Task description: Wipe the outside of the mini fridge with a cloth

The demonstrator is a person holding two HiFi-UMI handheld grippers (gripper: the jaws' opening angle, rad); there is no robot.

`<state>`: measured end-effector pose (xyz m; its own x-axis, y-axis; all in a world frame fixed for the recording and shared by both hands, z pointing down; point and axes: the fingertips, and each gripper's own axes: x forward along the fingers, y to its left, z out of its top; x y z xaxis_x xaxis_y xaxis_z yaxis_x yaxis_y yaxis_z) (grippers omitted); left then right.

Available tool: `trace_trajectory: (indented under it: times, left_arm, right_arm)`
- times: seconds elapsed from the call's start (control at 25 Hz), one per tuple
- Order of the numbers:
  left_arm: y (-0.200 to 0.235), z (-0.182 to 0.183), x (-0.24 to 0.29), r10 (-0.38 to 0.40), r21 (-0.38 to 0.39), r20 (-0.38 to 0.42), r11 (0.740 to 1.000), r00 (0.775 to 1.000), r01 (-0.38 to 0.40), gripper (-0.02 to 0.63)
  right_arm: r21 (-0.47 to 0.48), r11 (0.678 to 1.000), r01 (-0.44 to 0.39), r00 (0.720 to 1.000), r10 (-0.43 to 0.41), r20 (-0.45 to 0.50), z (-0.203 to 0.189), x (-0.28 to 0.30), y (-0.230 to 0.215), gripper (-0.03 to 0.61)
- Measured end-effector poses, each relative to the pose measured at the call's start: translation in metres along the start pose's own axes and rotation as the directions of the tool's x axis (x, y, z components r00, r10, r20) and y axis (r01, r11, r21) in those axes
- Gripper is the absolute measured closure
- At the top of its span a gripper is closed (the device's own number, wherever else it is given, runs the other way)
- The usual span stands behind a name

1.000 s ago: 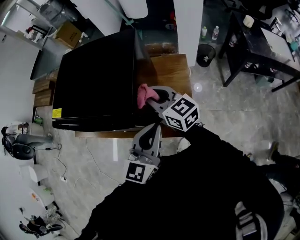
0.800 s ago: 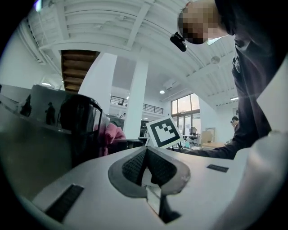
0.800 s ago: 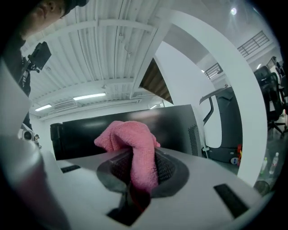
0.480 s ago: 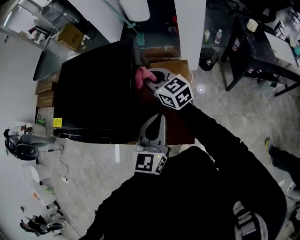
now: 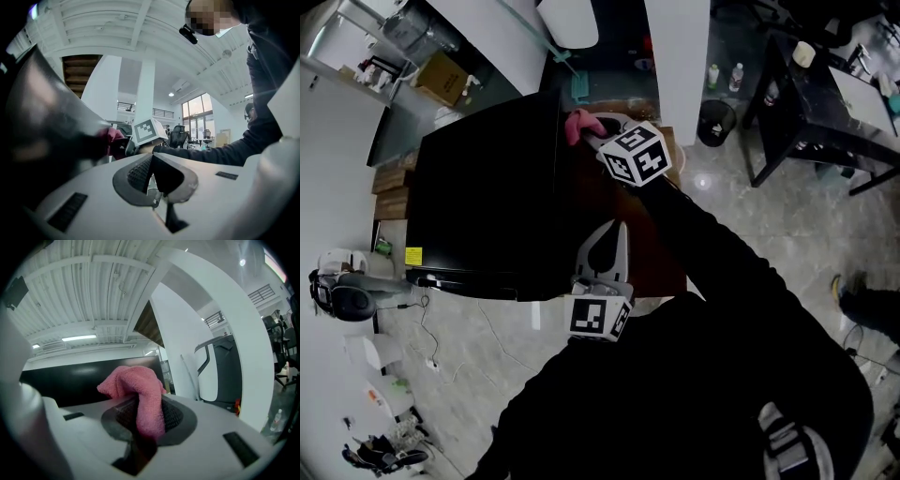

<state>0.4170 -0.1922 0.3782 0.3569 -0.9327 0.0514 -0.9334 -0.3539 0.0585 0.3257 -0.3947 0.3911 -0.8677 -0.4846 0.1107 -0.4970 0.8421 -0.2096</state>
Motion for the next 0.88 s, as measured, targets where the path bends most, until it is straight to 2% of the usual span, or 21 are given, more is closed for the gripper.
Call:
trace_trajectory:
  times: [0.2,0.28,0.36,0.48,0.6,0.88]
  left_arm:
    - [-0.017,0.014,-0.001,-0.068,0.022,0.035,0.997,0.997,0.068,0.607]
    - [-0.026,0.009,-0.007,-0.111,0.05,0.042,0.993,0.993,0.109,0.607]
    - [-0.038,-0.004,-0.014,-0.159,0.044,0.022,0.986,0.987,0.158,0.607]
    - [-0.053,-0.029,-0.027,-0.228,0.009,-0.039,0.973,0.973,0.229,0.607]
    - [-0.056,-0.056,-0.042,-0.263,-0.013,-0.097,0.965,0.96,0.263,0.607]
    - [-0.04,-0.116,-0.085,-0.232,-0.069,-0.207,0.973,0.95,0.222,0.607]
  right_arm:
    - [-0.001,0.998,0.056,0.996,-0.056,0.066,0.013,-0.043,-0.014,0.502]
    - [0.029,0.998,0.058,0.995,-0.06,0.077,0.005,-0.068,-0.012,0.502]
    - [0.053,0.997,0.055,0.996,-0.059,0.067,-0.012,-0.092,-0.004,0.502]
    - [0.065,0.996,0.056,0.998,-0.058,0.024,-0.045,-0.124,0.015,0.502]
    - [0.08,0.996,0.042,0.998,-0.039,-0.039,-0.088,-0.149,0.04,0.5]
    - [0.264,0.964,0.007,0.98,0.046,-0.193,-0.203,-0.168,0.104,0.5]
